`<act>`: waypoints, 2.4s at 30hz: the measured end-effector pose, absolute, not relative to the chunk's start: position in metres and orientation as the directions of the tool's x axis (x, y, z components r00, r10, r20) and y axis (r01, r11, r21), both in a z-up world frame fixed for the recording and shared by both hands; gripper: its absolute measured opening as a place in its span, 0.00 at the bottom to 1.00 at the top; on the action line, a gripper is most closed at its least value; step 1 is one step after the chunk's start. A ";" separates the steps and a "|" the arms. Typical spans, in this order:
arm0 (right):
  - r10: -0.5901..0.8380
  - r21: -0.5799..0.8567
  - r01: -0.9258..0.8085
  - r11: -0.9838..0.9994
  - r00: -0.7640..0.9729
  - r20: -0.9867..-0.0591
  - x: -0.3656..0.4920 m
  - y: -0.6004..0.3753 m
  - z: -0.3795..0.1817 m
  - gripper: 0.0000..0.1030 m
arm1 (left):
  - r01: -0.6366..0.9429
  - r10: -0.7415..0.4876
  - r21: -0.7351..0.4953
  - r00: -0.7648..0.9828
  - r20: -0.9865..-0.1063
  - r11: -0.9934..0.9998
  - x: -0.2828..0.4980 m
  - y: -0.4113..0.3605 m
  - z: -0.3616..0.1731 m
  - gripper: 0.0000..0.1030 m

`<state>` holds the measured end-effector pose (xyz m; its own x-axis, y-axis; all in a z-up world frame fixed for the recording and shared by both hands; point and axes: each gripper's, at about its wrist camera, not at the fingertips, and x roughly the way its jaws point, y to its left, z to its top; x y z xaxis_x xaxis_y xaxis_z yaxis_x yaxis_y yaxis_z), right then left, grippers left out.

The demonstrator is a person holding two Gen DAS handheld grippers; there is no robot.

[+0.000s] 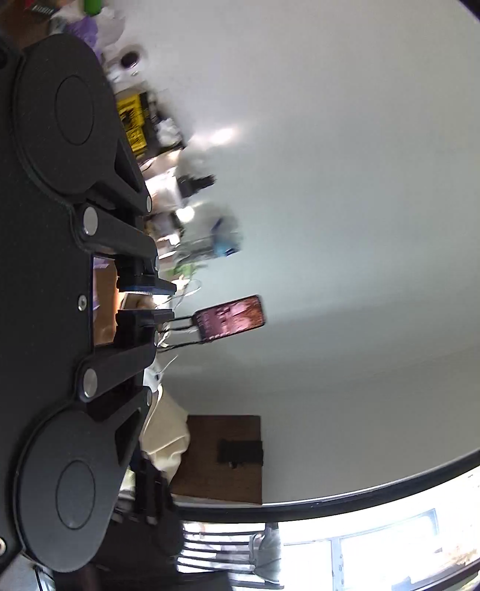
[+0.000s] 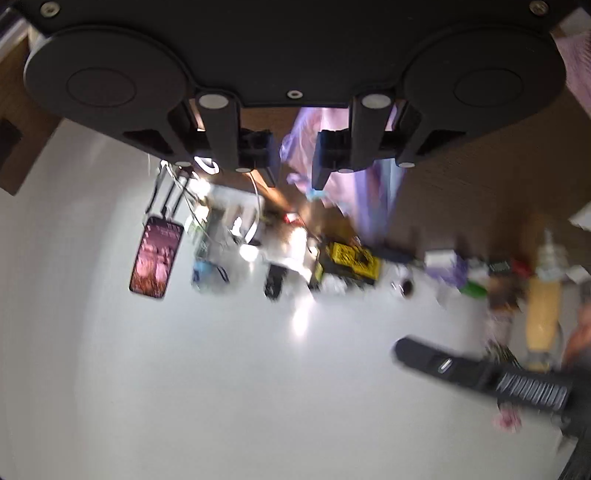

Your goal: Fold clothes

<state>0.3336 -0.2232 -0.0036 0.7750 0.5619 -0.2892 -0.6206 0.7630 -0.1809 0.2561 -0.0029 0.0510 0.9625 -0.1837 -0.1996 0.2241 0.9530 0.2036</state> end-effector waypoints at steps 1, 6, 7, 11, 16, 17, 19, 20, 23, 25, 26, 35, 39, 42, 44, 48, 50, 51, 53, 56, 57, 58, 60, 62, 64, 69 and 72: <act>0.595 -0.168 -0.659 0.733 0.741 -0.312 0.343 -0.227 0.003 0.23 | 0.204 -0.160 0.207 0.965 -0.210 0.957 0.259 -0.001 0.046 0.07; 0.553 -0.134 -0.703 0.698 0.649 -0.522 0.411 -0.209 -0.041 0.24 | 0.214 -0.139 0.146 0.904 -0.405 0.966 0.297 0.012 -0.041 0.08; 0.511 -0.150 -0.678 0.719 0.662 -0.548 0.415 -0.208 -0.053 0.25 | 0.214 -0.128 0.171 0.903 -0.411 0.962 0.296 0.013 -0.051 0.08; 0.567 -0.109 -0.726 0.680 0.613 -0.550 0.380 -0.219 -0.079 0.45 | 0.321 -0.160 0.435 0.916 -0.367 0.842 0.274 0.007 -0.068 0.54; 0.602 -0.166 -0.768 0.618 0.598 -0.529 0.322 -0.208 -0.097 0.46 | 0.447 -0.202 0.723 0.892 -0.404 0.527 0.262 -0.019 -0.102 0.74; 0.604 -0.181 -0.772 0.609 0.600 -0.525 0.317 -0.202 -0.099 0.46 | 0.460 -0.185 0.762 0.886 -0.424 0.455 0.266 -0.026 -0.112 0.74; 0.626 -0.191 -0.787 0.586 0.590 -0.510 0.310 -0.181 -0.108 0.46 | 0.479 -0.183 0.778 0.877 -0.444 0.406 0.270 -0.029 -0.124 0.74; 0.634 -0.185 -0.795 0.578 0.580 -0.511 0.310 -0.173 -0.111 0.46 | 0.486 -0.183 0.774 0.873 -0.453 0.406 0.273 -0.029 -0.127 0.74; 0.622 -0.228 -0.794 0.563 0.589 -0.516 0.313 -0.147 -0.125 0.45 | 0.478 -0.166 0.787 0.877 -0.451 0.389 0.279 -0.028 -0.137 0.74; 0.583 -0.306 -0.773 0.556 0.624 -0.520 0.317 -0.130 -0.137 0.40 | 0.452 -0.145 0.827 0.892 -0.429 0.334 0.280 -0.026 -0.147 0.74; 0.562 -0.336 -0.762 0.554 0.640 -0.524 0.320 -0.124 -0.141 0.24 | 0.436 -0.131 0.852 0.900 -0.416 0.290 0.280 -0.026 -0.153 0.74; 0.551 -0.495 -0.695 0.521 0.717 -0.427 0.303 -0.128 -0.117 0.06 | 0.369 -0.193 0.922 0.919 -0.343 0.116 0.289 -0.051 -0.160 0.46; 0.524 -0.561 -0.655 0.507 0.750 -0.403 0.292 -0.131 -0.115 0.06 | 0.373 -0.185 0.925 0.916 -0.355 0.074 0.297 -0.062 -0.156 0.18; 0.495 -0.591 -0.617 0.520 0.781 -0.380 0.288 -0.134 -0.116 0.10 | 0.388 -0.171 0.918 0.913 -0.371 0.078 0.302 -0.066 -0.153 0.08; 0.477 -0.572 -0.596 0.564 0.800 -0.364 0.289 -0.138 -0.115 0.37 | 0.298 -0.106 0.934 0.954 -0.282 0.196 0.313 -0.068 -0.141 0.06; 0.473 -0.415 -0.605 0.679 0.794 -0.383 0.304 -0.142 -0.116 0.62 | 0.232 -0.015 0.856 0.967 -0.254 0.463 0.327 -0.062 -0.102 0.06; 0.466 -0.373 -0.589 0.717 0.803 -0.371 0.309 -0.138 -0.116 0.62 | 0.197 0.017 0.772 0.965 -0.261 0.605 0.328 -0.053 -0.079 0.06; 0.463 -0.360 -0.580 0.731 0.809 -0.363 0.311 -0.134 -0.117 0.62 | 0.180 0.029 0.752 0.966 -0.255 0.634 0.328 -0.051 -0.073 0.06; 0.464 -0.345 -0.575 0.742 0.812 -0.355 0.313 -0.123 -0.122 0.62 | 0.135 0.057 0.723 0.970 -0.235 0.678 0.326 -0.047 -0.062 0.06; 0.477 -0.338 -0.588 0.735 0.803 -0.358 0.312 -0.107 -0.130 0.61 | 0.083 0.089 0.697 0.974 -0.207 0.712 0.318 -0.041 -0.047 0.06; 0.483 -0.336 -0.593 0.732 0.799 -0.358 0.311 -0.105 -0.131 0.61 | 0.074 0.094 0.697 0.976 -0.199 0.714 0.316 -0.039 -0.044 0.06; 0.490 -0.334 -0.599 0.728 0.795 -0.357 0.311 -0.103 -0.132 0.49 | 0.064 0.098 0.696 0.977 -0.191 0.715 0.313 -0.037 -0.040 0.06; 0.506 -0.326 -0.616 0.718 0.782 -0.363 0.311 -0.108 -0.125 0.15 | 0.042 0.111 0.697 0.979 -0.173 0.715 0.303 -0.032 -0.033 0.06; 0.528 -0.312 -0.639 0.703 0.763 -0.373 0.310 -0.117 -0.114 0.04 | 0.017 0.126 0.692 0.980 -0.156 0.722 0.289 -0.025 -0.023 0.06; 0.593 -0.251 -0.698 0.670 0.707 -0.384 0.309 -0.135 -0.087 0.04 | 0.008 0.124 0.672 0.981 -0.148 0.740 0.272 -0.018 -0.010 0.06; 0.688 -0.234 -0.788 0.570 0.613 -0.389 0.337 -0.168 -0.031 0.05 | 0.045 0.089 0.629 0.979 -0.181 0.776 0.265 -0.006 0.004 0.06; 0.661 -0.229 -0.809 0.541 0.577 -0.480 0.391 -0.156 -0.044 0.07 | 0.155 0.064 0.552 0.932 -0.356 0.819 0.301 0.002 -0.037 0.06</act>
